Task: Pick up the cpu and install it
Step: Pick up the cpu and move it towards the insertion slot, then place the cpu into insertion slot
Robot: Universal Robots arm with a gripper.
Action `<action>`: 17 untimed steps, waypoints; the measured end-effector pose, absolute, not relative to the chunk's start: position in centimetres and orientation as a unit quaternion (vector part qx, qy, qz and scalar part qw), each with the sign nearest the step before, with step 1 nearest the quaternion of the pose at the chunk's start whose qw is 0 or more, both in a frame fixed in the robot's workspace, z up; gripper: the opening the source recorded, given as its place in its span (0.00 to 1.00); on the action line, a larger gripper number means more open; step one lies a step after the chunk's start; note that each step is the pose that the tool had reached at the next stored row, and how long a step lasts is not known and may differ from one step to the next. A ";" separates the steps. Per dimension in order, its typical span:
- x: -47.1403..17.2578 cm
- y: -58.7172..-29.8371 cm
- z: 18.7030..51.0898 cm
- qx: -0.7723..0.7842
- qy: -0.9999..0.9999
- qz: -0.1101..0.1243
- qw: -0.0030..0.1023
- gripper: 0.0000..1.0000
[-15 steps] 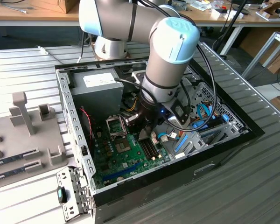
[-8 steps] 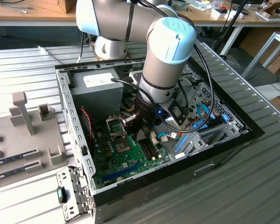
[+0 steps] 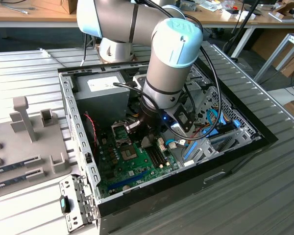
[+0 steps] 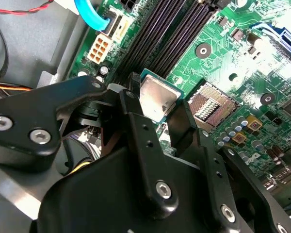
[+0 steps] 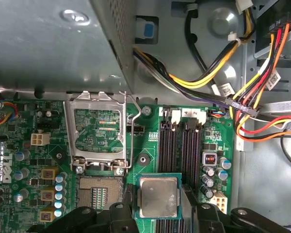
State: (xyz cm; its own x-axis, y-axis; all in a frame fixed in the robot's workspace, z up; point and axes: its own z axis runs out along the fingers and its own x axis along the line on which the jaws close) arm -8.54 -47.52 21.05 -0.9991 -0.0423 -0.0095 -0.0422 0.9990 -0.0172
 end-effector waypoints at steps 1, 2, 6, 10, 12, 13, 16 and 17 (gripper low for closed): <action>-8.5 -47.5 21.0 -0.021 1.000 -0.008 0.005 0.47; -8.6 -47.5 21.0 -0.021 1.000 -0.009 0.005 0.47; -8.6 -47.5 21.0 -0.021 1.000 -0.008 0.005 0.47; -8.6 -47.5 21.0 -0.021 1.000 -0.008 0.005 0.47; -8.7 -47.5 21.0 -0.021 1.000 -0.009 0.005 0.47; -8.9 -47.5 21.0 -0.021 1.000 -0.008 0.005 0.47; -10.4 -47.5 21.0 -0.021 1.000 -0.008 0.005 0.47; -10.9 -47.5 21.0 -0.021 1.000 -0.009 0.005 0.47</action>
State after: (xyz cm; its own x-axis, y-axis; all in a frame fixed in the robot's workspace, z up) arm -10.94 -47.54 21.01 -0.9991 -0.0422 -0.0096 -0.0420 0.9990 -0.0173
